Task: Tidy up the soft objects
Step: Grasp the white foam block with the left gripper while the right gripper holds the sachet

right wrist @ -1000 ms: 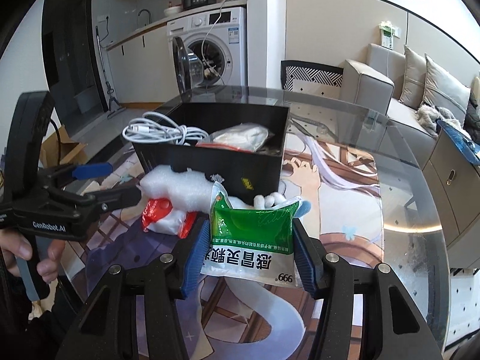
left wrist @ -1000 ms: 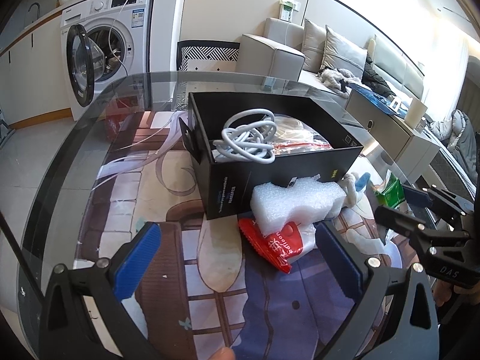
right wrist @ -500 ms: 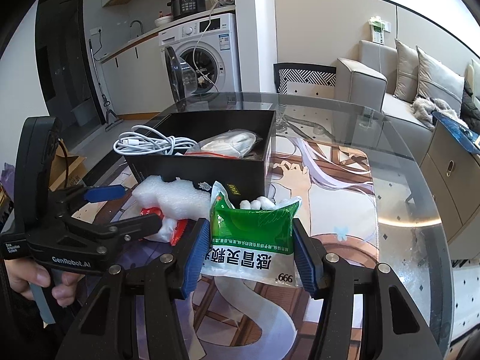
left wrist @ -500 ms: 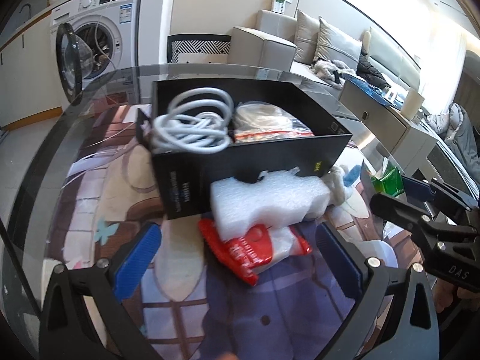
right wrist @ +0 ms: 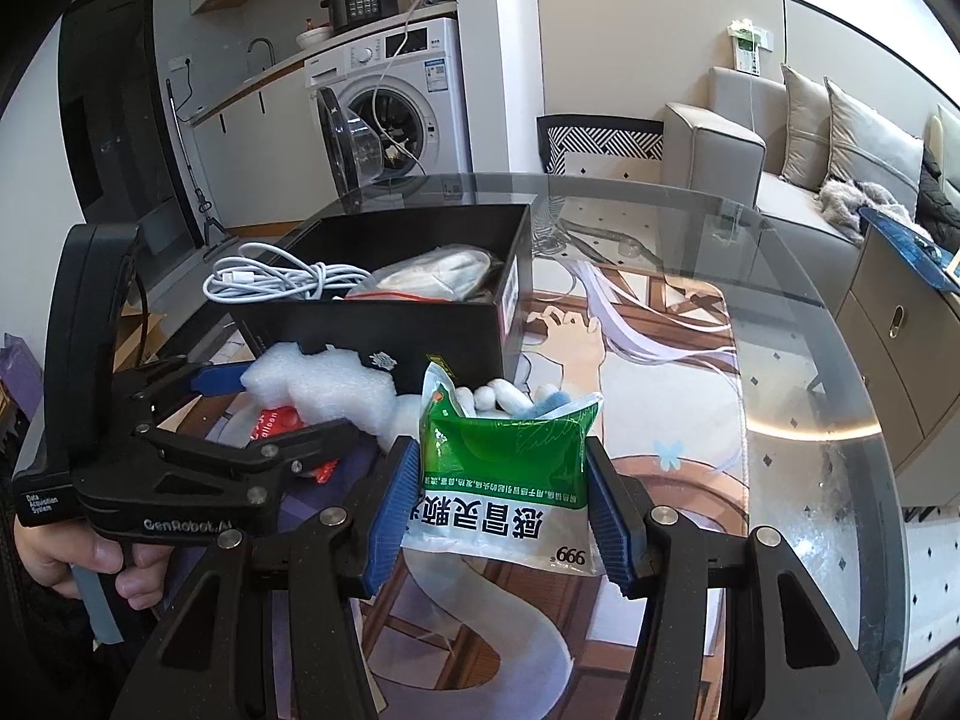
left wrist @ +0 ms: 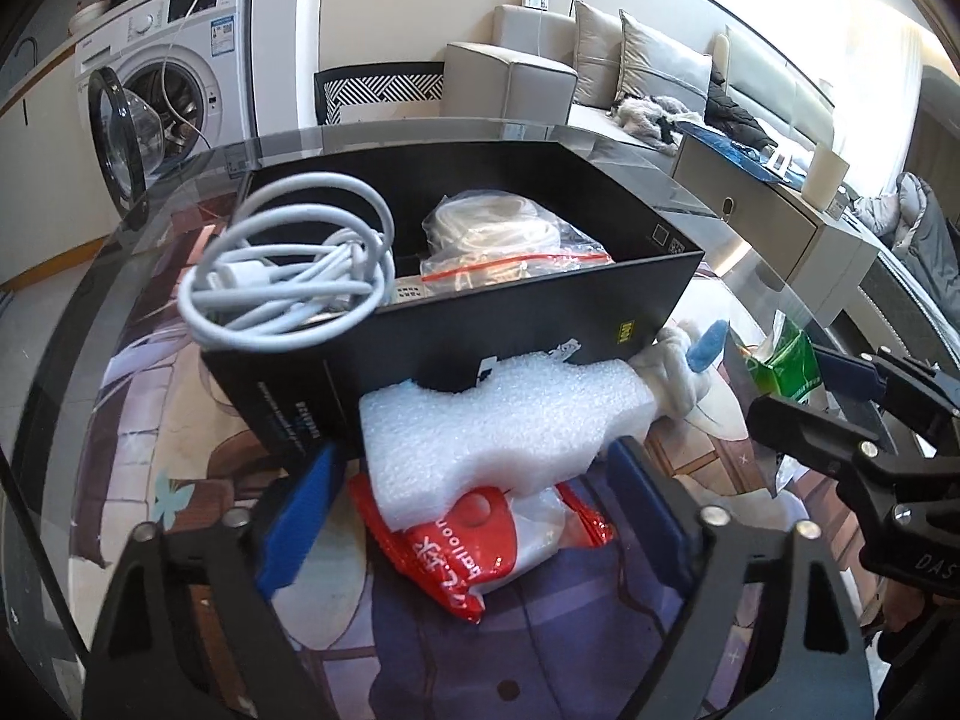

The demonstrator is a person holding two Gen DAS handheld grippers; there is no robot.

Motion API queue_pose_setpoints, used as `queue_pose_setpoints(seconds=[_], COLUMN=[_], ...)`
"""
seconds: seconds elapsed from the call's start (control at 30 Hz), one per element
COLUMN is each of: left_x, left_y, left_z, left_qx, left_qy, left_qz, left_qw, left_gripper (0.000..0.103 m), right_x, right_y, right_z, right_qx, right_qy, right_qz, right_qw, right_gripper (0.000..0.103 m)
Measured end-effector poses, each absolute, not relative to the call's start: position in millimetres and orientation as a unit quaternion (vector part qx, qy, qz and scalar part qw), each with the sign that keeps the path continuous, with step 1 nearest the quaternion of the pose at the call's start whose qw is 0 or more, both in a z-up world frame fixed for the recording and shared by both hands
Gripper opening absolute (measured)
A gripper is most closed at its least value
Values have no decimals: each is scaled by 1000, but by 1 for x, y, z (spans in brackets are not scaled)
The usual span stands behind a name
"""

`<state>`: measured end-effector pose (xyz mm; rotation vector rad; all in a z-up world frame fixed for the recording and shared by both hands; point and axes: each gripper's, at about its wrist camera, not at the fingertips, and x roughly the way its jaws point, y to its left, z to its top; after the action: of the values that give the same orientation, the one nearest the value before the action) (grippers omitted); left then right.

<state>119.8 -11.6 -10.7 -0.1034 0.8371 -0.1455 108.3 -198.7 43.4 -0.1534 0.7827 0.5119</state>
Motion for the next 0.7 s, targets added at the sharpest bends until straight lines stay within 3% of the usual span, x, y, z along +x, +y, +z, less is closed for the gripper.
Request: queue_pose_setpoints(seconds=[0.07, 0.2, 0.7], left_x=[121, 117, 88], left_y=[-12, -12, -1], left_z=[-12, -10, 10], left_qx=[-53, -54, -53], left_qy=[406, 400, 374], left_qz=[-76, -89, -109], left_qw=[909, 911, 920], left_gripper=[73, 68, 67], right_x=[108, 108, 104], right_y=[-199, -198, -199], right_z=[44, 43, 54], right_qx=[-74, -78, -75], right_qy=[377, 378, 364], right_qz=[247, 247, 248], right_qw=[890, 889, 895], right_gripper=[54, 54, 54])
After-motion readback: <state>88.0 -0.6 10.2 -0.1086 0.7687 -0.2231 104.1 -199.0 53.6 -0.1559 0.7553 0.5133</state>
